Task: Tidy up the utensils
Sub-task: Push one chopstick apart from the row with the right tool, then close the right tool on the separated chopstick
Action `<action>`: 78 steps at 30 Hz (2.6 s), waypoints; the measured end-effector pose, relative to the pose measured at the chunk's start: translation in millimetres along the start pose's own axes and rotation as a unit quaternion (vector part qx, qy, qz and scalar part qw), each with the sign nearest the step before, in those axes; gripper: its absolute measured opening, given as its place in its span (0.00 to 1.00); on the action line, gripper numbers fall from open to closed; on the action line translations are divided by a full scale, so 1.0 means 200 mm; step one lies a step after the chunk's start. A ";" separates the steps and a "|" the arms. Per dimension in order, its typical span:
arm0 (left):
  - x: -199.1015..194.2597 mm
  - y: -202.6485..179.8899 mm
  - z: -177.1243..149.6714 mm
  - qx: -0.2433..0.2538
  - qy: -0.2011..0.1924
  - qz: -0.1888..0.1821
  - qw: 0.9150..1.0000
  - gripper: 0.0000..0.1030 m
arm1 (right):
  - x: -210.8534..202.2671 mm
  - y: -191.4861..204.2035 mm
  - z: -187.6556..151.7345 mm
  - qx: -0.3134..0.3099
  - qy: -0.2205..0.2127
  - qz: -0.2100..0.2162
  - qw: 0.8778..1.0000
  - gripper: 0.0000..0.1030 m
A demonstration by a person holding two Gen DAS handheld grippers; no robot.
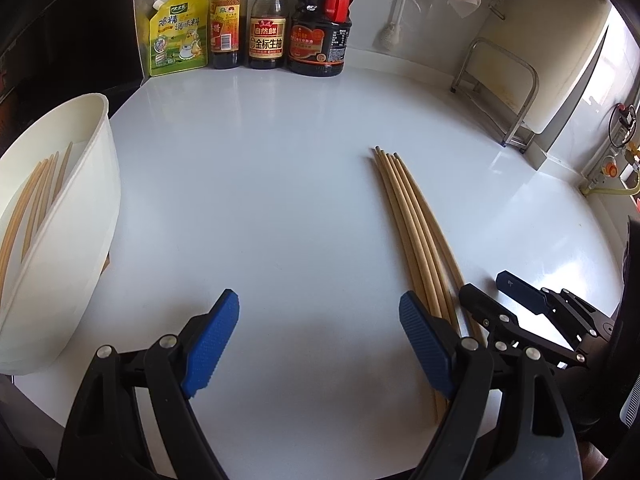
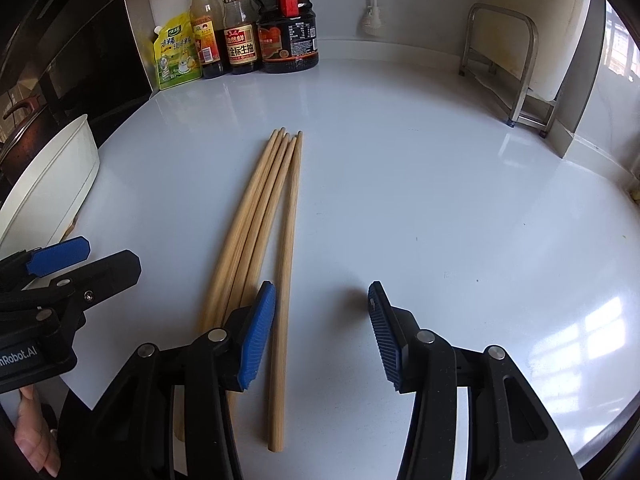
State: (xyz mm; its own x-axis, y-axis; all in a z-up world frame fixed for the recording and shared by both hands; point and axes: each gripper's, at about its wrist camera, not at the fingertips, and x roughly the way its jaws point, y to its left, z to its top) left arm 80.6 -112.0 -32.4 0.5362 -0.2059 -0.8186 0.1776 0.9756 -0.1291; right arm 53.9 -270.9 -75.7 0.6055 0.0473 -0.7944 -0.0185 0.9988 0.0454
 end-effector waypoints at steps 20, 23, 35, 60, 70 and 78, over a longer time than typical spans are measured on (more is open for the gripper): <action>0.11 -0.16 0.01 0.019 0.011 -0.002 1.000 0.78 | -0.05 -0.20 0.01 0.044 -0.017 0.002 0.999 0.45; 0.14 -0.19 0.01 0.023 0.015 0.005 1.000 0.78 | -0.05 -0.22 0.01 0.048 -0.017 0.000 0.999 0.45; 0.15 -0.12 0.00 0.013 0.007 0.034 0.999 0.81 | -0.05 -0.20 0.01 0.040 -0.018 0.002 0.999 0.45; 0.11 0.16 0.04 -0.031 -0.022 0.077 0.996 0.82 | -0.04 -0.16 0.02 0.020 -0.023 0.010 0.999 0.45; 0.13 0.19 0.01 -0.017 -0.021 0.091 0.995 0.82 | -0.03 -0.13 0.03 0.005 -0.028 0.003 1.000 0.48; 0.13 0.19 0.01 -0.011 -0.021 0.092 0.996 0.82 | -0.01 -0.10 0.04 -0.017 -0.027 -0.015 0.999 0.48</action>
State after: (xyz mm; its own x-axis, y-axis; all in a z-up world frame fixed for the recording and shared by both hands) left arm 102.7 -79.9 -58.1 0.5912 -0.0269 -0.8061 0.0556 0.9984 0.0074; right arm 59.5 -291.1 -69.5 0.6475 0.0170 -0.7619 -0.0258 0.9997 0.0004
